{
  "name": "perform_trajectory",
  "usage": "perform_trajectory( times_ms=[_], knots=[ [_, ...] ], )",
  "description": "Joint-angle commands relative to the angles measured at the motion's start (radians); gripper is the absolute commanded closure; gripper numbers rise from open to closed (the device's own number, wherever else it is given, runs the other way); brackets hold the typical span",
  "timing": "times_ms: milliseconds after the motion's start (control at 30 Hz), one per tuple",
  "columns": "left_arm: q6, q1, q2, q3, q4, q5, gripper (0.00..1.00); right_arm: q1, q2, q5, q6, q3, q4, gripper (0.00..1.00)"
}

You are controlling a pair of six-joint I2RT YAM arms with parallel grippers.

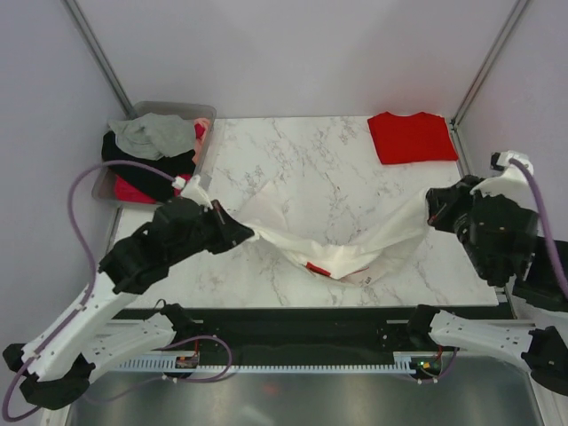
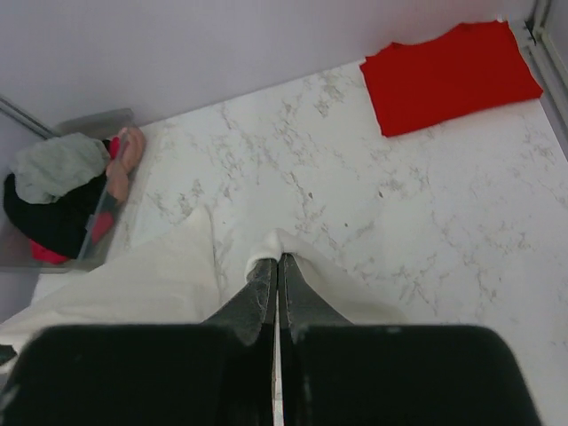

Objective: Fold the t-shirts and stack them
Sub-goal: Flatten the tshirt out

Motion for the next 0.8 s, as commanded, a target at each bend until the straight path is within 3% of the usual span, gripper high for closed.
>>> perform_trajectory(
  times_ms=[0, 167, 267, 400, 533, 600, 767],
  knots=[
    [0.208, -0.002, -0.014, 0.266, -0.117, -0.117, 0.98, -0.002, 0.023, -0.019, -0.203, 0.191, 0.093, 1.0],
    [0.441, -0.002, 0.012, 0.557, -0.119, -0.183, 0.98, -0.002, 0.014, -0.143, -0.445, 0.371, 0.241, 1.0],
    [0.531, -0.002, 0.02, 0.662, -0.1, -0.142, 0.98, -0.002, -0.037, -0.197, -0.517, 0.394, 0.343, 1.0],
    [0.552, -0.002, -0.022, 0.694, -0.095, -0.125, 0.98, -0.002, -0.094, -0.22, -0.547, 0.403, 0.415, 1.0],
    [0.455, -0.002, -0.111, 0.564, -0.105, -0.142, 0.96, -0.002, -0.12, -0.239, -0.519, 0.363, 0.414, 1.0],
    [0.415, 0.0, -0.138, 0.416, -0.103, -0.132, 0.89, -0.002, -0.131, -0.249, -0.492, 0.32, 0.415, 1.0],
    [0.273, -0.002, -0.184, 0.116, -0.068, -0.115, 0.89, -0.002, -0.163, -0.236, -0.427, 0.169, 0.429, 1.0]
  ],
)
